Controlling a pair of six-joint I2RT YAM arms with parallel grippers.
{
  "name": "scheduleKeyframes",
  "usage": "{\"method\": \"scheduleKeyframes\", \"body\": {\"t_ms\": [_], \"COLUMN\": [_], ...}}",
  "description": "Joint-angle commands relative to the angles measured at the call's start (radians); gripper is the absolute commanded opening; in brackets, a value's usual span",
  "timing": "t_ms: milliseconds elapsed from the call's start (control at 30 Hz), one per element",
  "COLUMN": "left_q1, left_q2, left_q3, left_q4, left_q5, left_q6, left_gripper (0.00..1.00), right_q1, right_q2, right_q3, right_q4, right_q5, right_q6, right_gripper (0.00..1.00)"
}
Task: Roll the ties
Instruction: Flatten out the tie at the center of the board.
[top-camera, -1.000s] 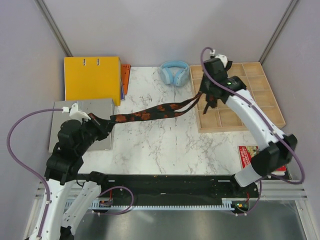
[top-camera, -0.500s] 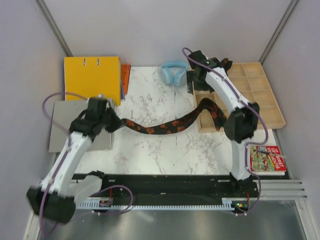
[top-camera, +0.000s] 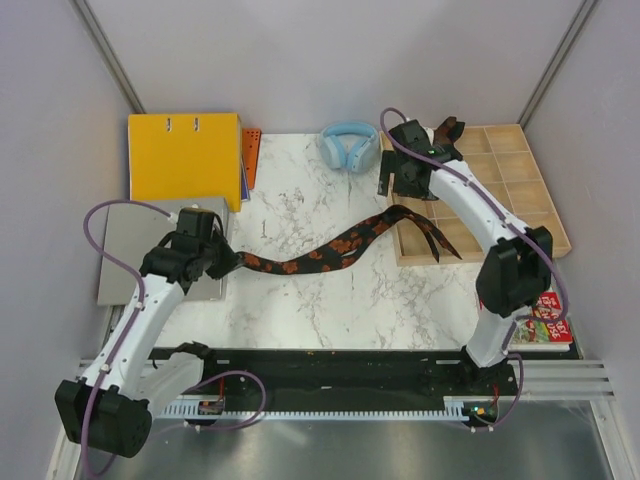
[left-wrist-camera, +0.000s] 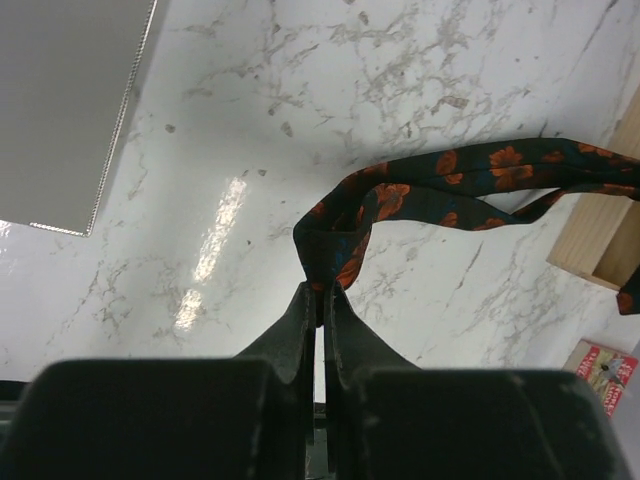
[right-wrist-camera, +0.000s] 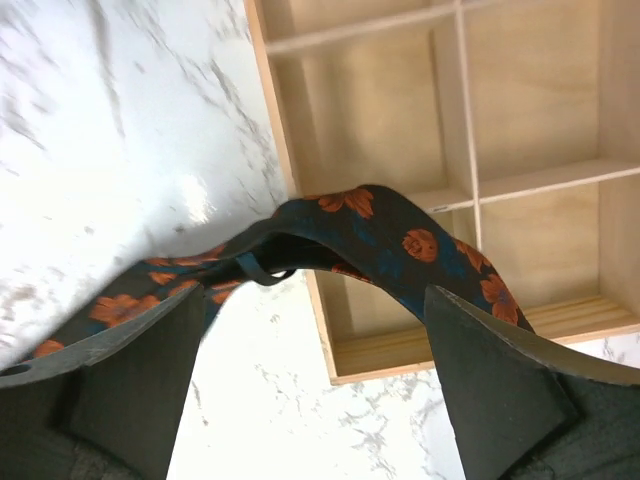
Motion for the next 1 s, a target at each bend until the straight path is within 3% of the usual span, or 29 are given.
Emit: {"method": "scheduleKeyframes", "body": {"t_ms": [0,100,167,200,233,333,433,733,833,967], "left_q1": [0.005,0.005,0.005,0.003,0.003,0.005,0.005,0.003,0.005,0.005], "left_q2": [-0.047,-0.085,-0.108,-0.113,-0.118,-0.136,-0.151,-0.173,-0.175,-0.167], "left_q3": [-0.046,-0.079,-0.09,-0.096,-0.099,-0.115,-0.132,-0.156,-0.159,-0.15], "left_q4": [0.002,0.002,0.004,0.005,0.006,0.006,0.01,0.012,0.013,0.018], "left_q5": [-0.065,-0.082,-0.085,-0.087,-0.088,-0.104,-0.114,-0.114,-0.114,-0.101], "left_q6": [-0.016,-0.021,-0.025,-0.024,-0.024,-0.025,-0.025,-0.018,-0.014,-0.01], "left_gripper": [0.02,0.02,0.02,0.02,0.02,0.02,0.02,0.02,0.02,0.02], "right_q1": [-0.005,-0.005,-0.004,-0.004,-0.005,-0.004,-0.005,-0.041,-0.084,-0.153], "right_q2": [-0.158,-0.239,-0.326,-0.363,-0.432,-0.494,-0.465,-0.256,-0.146,0.073], "right_q3": [-0.11,-0.213,-0.369,-0.434,-0.498,-0.675,-0.727,-0.588,-0.461,-0.079], "right_q4": [0.215,0.24,0.29,0.324,0.361,0.468,0.481,0.453,0.432,0.323], "right_q5": [0.043,0.032,0.036,0.032,0.02,-0.026,-0.037,0.051,0.055,0.057], "right_q6": [0.058,0.101,0.158,0.176,0.213,0.254,0.259,0.21,0.173,0.14], "right_gripper": [0.98,0.95,0.84,0.77,0.62,0.42,0.41,0.45,0.45,0.45]}}
